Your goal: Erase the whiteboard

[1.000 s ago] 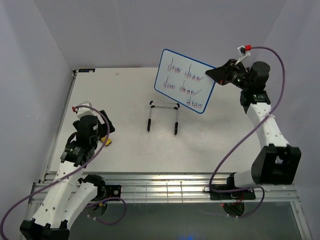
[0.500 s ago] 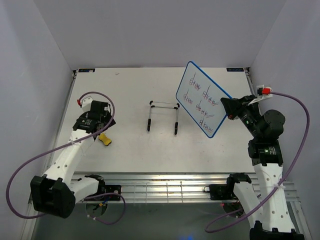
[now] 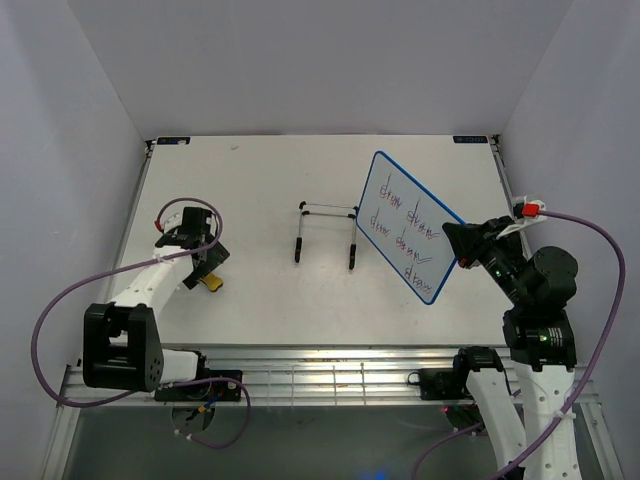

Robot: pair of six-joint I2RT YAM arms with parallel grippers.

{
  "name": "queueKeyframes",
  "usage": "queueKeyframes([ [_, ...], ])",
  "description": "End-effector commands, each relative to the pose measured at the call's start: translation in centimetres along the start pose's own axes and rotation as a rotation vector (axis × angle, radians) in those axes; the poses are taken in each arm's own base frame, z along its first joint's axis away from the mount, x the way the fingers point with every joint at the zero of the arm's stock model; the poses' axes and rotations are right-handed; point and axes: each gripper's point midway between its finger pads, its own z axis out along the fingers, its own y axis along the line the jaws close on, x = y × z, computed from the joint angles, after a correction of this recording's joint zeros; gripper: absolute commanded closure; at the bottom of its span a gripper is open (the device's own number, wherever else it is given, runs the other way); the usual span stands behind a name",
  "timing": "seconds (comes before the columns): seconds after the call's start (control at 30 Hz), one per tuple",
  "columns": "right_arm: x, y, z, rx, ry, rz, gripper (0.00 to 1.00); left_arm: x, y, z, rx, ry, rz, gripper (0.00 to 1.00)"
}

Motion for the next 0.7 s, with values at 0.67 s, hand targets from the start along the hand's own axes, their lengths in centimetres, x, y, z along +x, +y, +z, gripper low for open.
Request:
queueKeyframes([
  [0.67,-4.2,3.6,-1.6,-0.123,-0.133,-0.128,0.92,1.7,0.8,3.3,-0.075,0.003,-0.121,0.33],
])
